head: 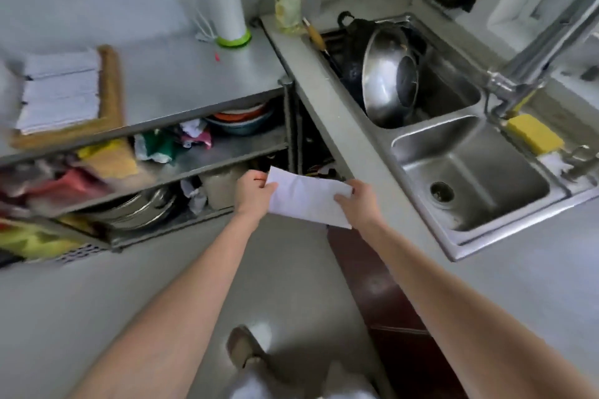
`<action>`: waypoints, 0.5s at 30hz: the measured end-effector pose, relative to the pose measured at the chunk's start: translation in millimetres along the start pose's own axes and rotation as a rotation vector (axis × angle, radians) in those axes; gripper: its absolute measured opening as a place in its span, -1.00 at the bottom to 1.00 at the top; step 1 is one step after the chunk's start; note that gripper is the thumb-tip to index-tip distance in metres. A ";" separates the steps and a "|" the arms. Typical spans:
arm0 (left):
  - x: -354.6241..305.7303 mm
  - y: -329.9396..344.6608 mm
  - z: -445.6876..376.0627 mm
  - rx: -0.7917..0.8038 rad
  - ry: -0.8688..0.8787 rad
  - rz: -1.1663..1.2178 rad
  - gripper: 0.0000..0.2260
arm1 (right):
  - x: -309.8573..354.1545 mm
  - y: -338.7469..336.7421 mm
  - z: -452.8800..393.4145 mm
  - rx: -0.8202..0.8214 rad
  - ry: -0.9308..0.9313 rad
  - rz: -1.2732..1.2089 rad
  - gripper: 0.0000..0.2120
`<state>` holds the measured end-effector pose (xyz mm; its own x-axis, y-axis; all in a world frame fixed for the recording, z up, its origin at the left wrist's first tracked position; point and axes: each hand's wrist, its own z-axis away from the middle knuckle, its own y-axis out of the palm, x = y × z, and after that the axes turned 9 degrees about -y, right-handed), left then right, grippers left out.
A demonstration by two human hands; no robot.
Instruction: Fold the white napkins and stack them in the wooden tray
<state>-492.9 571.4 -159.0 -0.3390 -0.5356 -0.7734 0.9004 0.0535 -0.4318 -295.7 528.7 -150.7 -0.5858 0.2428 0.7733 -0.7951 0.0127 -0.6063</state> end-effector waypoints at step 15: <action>28.8 -358.8 -174.9 -0.457 -0.043 0.247 -0.72 | 312.2 280.2 -138.3 0.268 -0.235 -0.150 -0.79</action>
<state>-873.4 684.2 -107.5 -0.1112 -0.4940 -0.8623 0.7379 0.5402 -0.4046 -679.6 742.2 -104.8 -0.4550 0.0283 0.8900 -0.8695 -0.2299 -0.4372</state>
